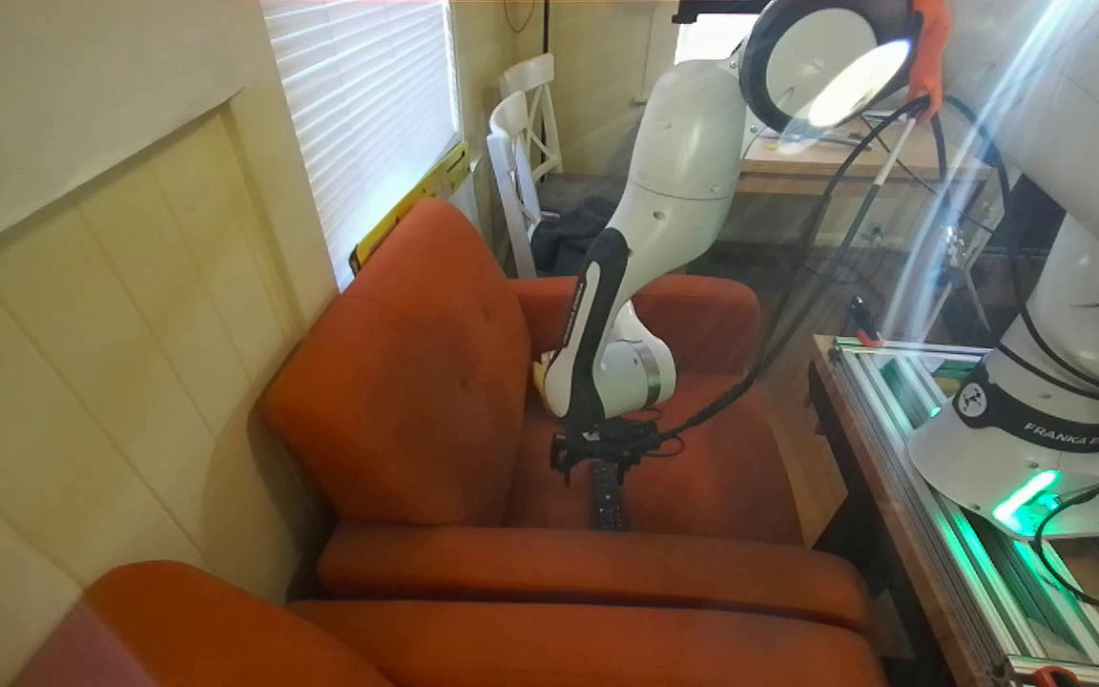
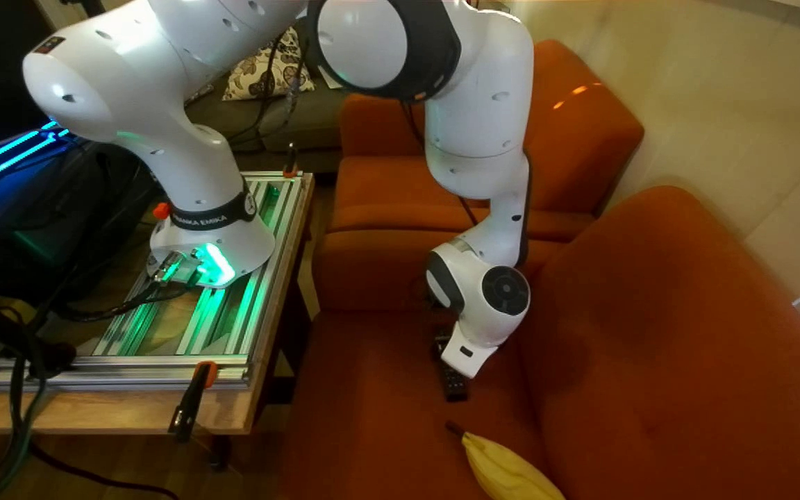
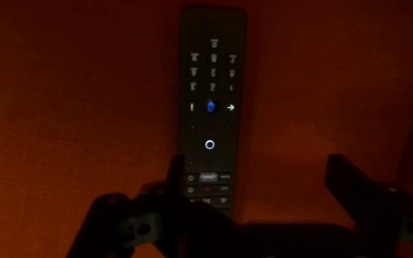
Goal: Pick up the remote from the arm of the sofa and put it on the sofa seat
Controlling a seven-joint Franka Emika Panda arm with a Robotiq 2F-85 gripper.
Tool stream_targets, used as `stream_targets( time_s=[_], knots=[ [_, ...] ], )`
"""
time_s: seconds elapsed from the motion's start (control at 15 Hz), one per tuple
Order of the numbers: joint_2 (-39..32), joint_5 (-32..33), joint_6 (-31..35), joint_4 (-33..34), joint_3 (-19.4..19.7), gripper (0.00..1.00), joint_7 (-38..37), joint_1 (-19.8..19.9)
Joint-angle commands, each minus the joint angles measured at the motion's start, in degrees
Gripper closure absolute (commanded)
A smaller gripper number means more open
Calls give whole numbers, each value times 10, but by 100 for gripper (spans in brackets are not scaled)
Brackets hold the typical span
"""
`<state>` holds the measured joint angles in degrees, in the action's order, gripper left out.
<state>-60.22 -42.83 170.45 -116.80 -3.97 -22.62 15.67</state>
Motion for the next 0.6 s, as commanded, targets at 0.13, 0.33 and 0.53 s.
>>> stream_targets(
  time_s=[0.13, 0.33, 0.53],
  knots=[
    [110, 8, 1, -76, -41, 0, 82, 23],
    [183, 32, -39, -129, -33, 0, 130, 3],
    [252, 66, -88, -179, -15, 0, 157, -26]
  ],
)
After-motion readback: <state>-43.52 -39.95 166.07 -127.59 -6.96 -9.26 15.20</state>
